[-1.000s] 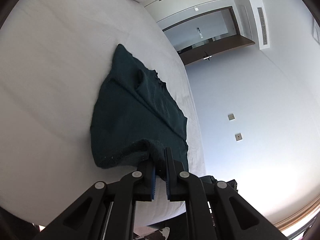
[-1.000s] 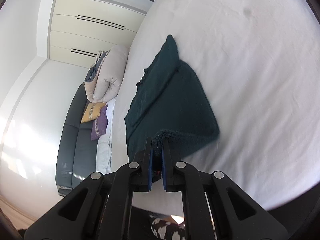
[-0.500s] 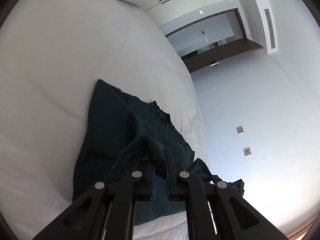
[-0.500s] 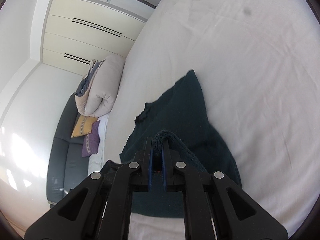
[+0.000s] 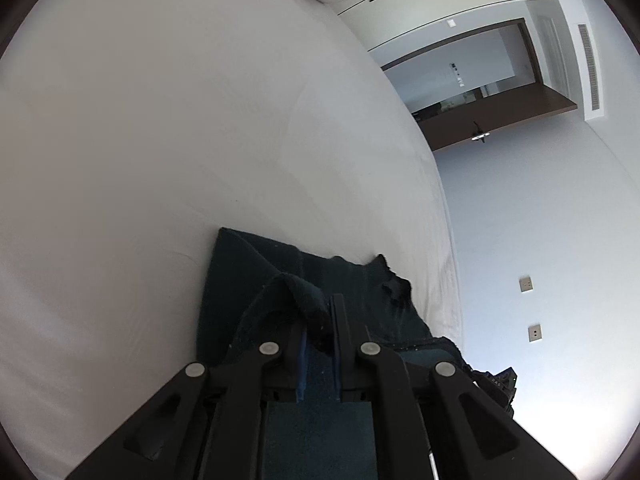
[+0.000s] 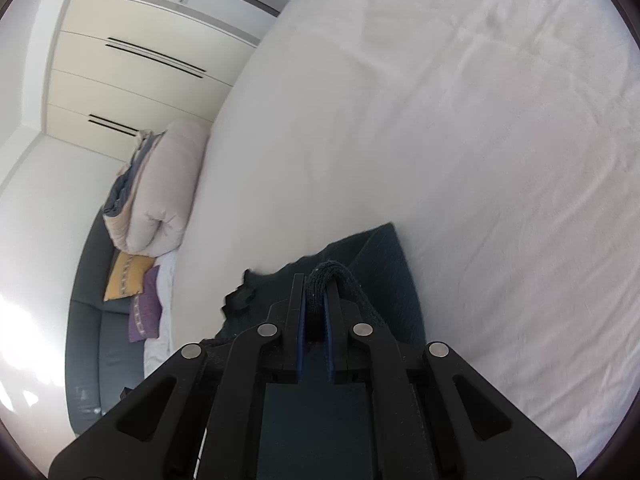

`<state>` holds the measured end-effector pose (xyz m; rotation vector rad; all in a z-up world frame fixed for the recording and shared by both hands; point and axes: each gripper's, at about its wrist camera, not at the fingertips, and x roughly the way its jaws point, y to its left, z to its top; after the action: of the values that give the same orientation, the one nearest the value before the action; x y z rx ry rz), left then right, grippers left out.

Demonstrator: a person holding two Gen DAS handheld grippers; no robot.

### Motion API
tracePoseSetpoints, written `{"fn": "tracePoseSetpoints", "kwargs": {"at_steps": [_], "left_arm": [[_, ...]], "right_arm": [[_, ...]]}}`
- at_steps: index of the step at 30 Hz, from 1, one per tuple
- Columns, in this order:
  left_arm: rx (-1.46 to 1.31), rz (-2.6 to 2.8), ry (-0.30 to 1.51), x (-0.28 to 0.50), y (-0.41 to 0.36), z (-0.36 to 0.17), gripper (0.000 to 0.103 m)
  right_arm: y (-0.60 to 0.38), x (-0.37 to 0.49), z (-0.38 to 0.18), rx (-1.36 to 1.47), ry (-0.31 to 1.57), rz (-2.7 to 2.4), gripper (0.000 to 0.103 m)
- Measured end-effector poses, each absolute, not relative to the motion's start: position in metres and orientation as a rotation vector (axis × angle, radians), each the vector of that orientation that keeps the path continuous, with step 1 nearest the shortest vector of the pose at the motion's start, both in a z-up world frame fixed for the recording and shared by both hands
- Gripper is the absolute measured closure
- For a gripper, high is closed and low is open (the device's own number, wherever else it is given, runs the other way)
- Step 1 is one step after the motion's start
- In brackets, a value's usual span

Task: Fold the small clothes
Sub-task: 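Carry the held hem over the sweater toward the collar with both grippers, then lower the hem onto the sweater and open both grippers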

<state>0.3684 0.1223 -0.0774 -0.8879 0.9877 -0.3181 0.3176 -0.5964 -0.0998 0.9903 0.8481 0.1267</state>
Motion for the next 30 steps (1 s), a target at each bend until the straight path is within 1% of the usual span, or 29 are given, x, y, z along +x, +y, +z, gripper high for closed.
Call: {"fn": "tracePoseSetpoints", "kwargs": {"at_steps": [1,2,3,4,5,6,7,12,15,18,19,21,25,27,29,30], "left_arm": [[-0.885,-0.312,0.997,0.371,0.122,-0.083,0.083],[-0.893,-0.309,1.003,0.373,0.124,-0.088,0.072],[-0.914,-0.308,0.995,0.371,0.127,-0.092,0.051],[-0.938,-0.313,0.977,0.368,0.13,-0.094,0.036],[-0.963,-0.321,0.953,0.365,0.135,-0.094,0.03],[-0.961,-0.314,0.95,0.362,0.136,-0.093,0.021],[-0.948,-0.299,0.95,0.36,0.137,-0.091,0.02],[-0.856,-0.318,0.924,0.332,0.131,-0.072,0.02],[-0.764,-0.31,0.908,0.302,0.123,-0.066,0.02],[-0.698,-0.278,0.911,0.274,0.118,-0.07,0.022],[-0.685,-0.272,0.924,0.266,0.115,-0.074,0.026],[-0.671,-0.278,0.948,0.254,0.11,-0.081,0.029],[-0.632,-0.276,0.97,0.245,0.095,-0.089,0.039],[-0.609,-0.265,0.965,0.243,0.091,-0.091,0.042],[-0.582,-0.257,0.966,0.243,0.088,-0.093,0.049],[-0.569,-0.249,0.972,0.243,0.087,-0.096,0.055]], "right_arm": [[-0.596,0.325,-0.105,0.997,0.855,0.119,0.094],[-0.596,0.332,-0.11,1.0,0.866,0.112,0.088],[-0.595,0.339,-0.114,0.986,0.882,0.088,0.082],[-0.591,0.342,-0.116,0.954,0.886,0.069,0.059],[-0.587,0.344,-0.115,0.931,0.874,0.072,0.035],[-0.583,0.346,-0.111,0.906,0.842,0.093,0.024],[-0.582,0.345,-0.108,0.882,0.831,0.081,0.019],[-0.577,0.328,-0.094,0.85,0.804,0.095,0.019],[-0.567,0.303,-0.082,0.75,0.796,0.087,0.019],[-0.551,0.268,-0.08,0.649,0.813,0.075,0.019],[-0.547,0.26,-0.081,0.621,0.824,0.069,0.019],[-0.539,0.237,-0.085,0.562,0.837,0.05,0.019],[-0.528,0.205,-0.09,0.521,0.838,0.034,0.02],[-0.532,0.187,-0.096,0.506,0.836,0.012,0.022],[-0.537,0.172,-0.101,0.484,0.839,-0.013,0.029],[-0.538,0.17,-0.103,0.479,0.844,-0.014,0.031]]}}
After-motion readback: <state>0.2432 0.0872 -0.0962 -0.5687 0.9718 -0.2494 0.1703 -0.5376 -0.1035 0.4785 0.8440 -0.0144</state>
